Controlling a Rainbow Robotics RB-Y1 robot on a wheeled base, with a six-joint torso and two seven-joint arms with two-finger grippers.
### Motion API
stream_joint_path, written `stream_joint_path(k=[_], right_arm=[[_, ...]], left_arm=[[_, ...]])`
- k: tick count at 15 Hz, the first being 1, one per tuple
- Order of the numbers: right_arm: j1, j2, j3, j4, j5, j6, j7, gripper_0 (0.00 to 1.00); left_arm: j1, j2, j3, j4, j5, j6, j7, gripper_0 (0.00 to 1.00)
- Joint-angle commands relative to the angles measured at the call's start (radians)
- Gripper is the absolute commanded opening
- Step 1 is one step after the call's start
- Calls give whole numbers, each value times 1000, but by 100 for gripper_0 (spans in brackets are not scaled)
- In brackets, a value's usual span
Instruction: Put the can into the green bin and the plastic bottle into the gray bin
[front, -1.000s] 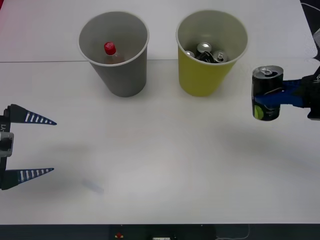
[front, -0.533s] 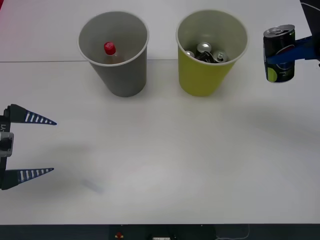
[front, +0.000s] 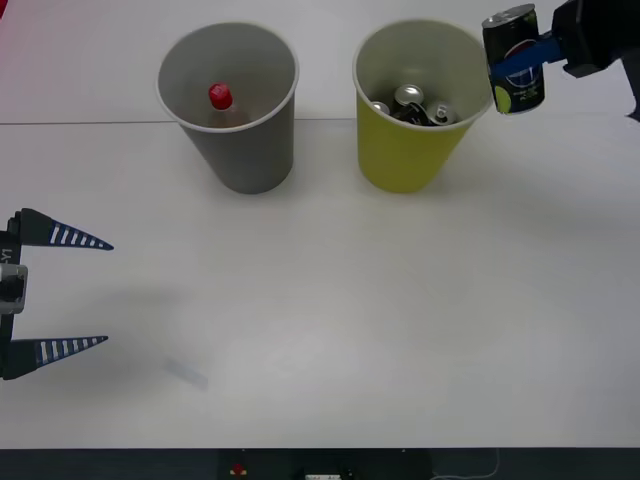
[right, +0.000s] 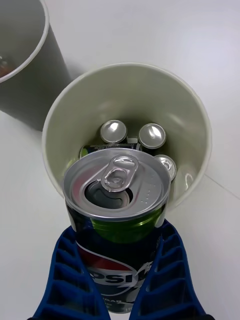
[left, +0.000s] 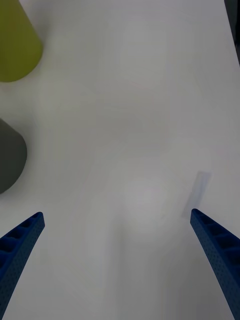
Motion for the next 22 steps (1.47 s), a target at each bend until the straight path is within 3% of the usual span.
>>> stream_joint_path(k=[1, 6, 9, 10, 12, 13, 18, 22], right_arm=[[-107, 70, 67, 114, 90, 0, 0, 0], [-265, 196, 149, 312, 228, 3, 13, 0], [-292, 223, 167, 348, 248, 31, 18, 0], [-292, 223, 167, 346, 248, 32, 20, 6], [-292, 222, 167, 346, 242, 37, 44, 76], [-292, 219, 167, 348, 236, 43, 46, 100], [-292, 191, 167, 346, 204, 54, 95, 100], [-266, 123, 136, 323, 63, 52, 175, 100]], left_arm=[[0, 0, 0, 0, 0, 0, 0, 100], [0, 0, 0, 0, 0, 0, 0, 100], [0, 0, 0, 0, 0, 0, 0, 100], [0, 0, 0, 0, 0, 0, 0, 100], [0, 0, 0, 0, 0, 0, 0, 100], [0, 0, 0, 0, 0, 0, 0, 100], [0, 0, 0, 0, 0, 0, 0, 100], [0, 0, 0, 0, 0, 0, 0, 100]])
